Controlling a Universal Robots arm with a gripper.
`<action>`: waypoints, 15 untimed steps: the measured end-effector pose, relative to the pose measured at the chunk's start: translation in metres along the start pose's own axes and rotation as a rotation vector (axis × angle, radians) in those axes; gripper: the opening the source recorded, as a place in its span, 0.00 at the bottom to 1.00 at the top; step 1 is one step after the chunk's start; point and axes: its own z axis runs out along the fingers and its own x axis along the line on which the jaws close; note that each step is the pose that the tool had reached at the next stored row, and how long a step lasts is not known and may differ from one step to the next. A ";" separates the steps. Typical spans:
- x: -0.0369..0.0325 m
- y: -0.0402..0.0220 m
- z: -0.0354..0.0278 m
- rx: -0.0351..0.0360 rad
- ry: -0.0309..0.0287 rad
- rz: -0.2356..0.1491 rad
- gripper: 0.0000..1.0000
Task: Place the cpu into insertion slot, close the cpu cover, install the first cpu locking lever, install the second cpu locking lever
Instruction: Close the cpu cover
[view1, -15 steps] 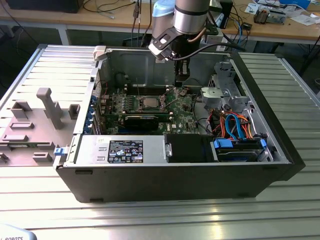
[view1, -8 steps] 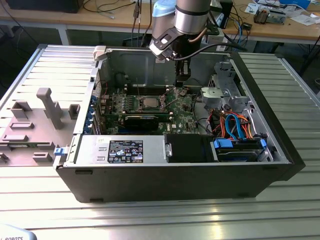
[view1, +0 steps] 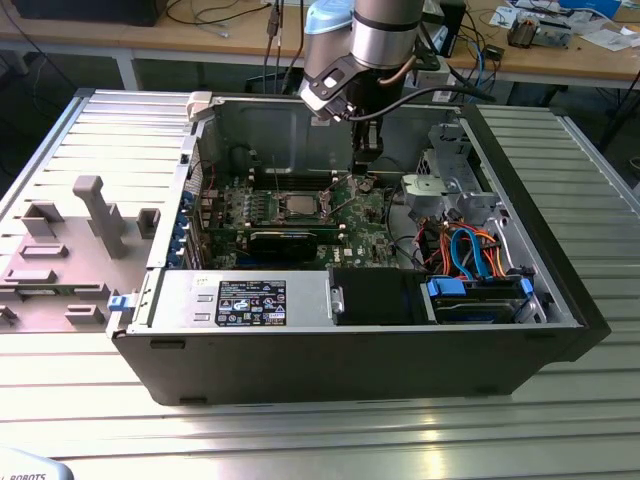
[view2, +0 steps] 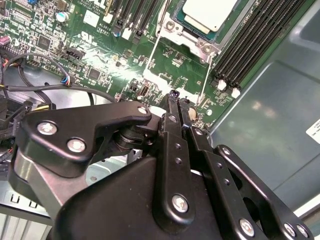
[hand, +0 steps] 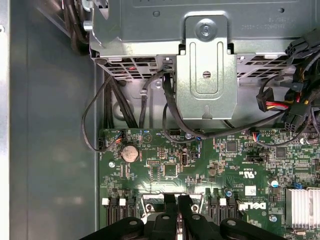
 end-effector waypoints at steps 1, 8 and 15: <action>0.0000 0.0002 0.0000 0.0000 0.0000 0.000 0.16; 0.0000 0.0019 0.0002 0.0000 0.0001 0.000 0.16; 0.0000 0.0038 0.0003 0.0000 -0.0001 0.000 0.16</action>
